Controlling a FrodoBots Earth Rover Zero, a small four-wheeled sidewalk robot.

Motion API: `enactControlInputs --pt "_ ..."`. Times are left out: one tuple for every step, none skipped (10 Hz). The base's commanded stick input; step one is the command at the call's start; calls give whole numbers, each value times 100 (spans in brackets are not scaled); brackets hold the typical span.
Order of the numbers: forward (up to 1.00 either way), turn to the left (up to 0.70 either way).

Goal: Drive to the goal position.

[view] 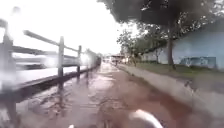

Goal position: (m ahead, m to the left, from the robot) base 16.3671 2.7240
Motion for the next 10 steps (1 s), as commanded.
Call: enactControlInputs --pt "100 0" --pt "100 0" --pt "100 0" --pt "100 0" --pt "100 0" --pt "100 0" --pt "100 0" --pt "100 0" --pt "100 0" --pt "100 0"
